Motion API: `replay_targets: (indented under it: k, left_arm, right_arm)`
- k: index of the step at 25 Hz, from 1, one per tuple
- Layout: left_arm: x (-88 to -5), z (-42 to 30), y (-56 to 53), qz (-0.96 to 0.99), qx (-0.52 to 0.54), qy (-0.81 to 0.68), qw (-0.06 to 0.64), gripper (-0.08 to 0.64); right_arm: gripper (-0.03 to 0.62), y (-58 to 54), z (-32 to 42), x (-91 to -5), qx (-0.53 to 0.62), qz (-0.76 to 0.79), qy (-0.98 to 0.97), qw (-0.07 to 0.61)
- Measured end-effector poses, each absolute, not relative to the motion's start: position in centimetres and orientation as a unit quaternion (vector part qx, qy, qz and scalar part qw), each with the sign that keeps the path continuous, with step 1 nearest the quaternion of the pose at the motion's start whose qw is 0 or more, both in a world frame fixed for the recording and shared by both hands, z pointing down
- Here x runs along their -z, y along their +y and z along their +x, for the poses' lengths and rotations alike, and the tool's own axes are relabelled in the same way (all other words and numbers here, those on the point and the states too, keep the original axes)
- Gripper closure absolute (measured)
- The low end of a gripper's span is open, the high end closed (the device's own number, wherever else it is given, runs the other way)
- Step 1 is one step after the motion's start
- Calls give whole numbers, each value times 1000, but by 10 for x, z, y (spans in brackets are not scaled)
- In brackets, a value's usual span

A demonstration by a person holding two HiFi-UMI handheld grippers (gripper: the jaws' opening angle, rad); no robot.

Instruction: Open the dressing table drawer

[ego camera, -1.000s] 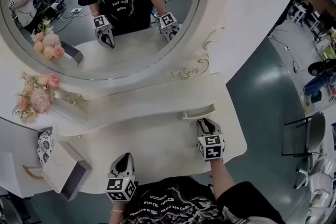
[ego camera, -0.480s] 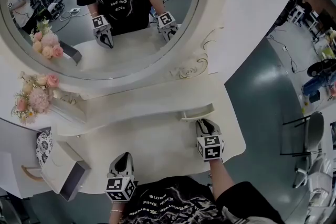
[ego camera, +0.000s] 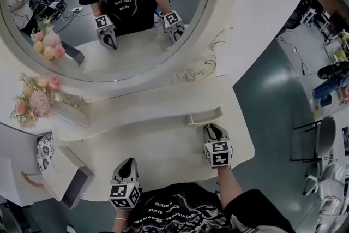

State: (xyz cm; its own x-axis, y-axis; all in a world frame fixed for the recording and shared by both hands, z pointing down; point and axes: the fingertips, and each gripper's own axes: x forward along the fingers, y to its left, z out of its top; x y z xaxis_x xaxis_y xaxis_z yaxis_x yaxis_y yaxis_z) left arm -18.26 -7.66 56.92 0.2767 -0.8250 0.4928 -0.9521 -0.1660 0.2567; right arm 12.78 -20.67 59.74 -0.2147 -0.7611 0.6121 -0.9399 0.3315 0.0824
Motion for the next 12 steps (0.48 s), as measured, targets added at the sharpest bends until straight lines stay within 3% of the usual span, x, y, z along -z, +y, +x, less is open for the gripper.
replay_targets:
  k: [12]
  left_arm:
    - [-570, -184, -79, 755, -123, -587, 264, 543]
  right_arm:
    - [491, -206, 128, -598, -157, 561, -760, 287]
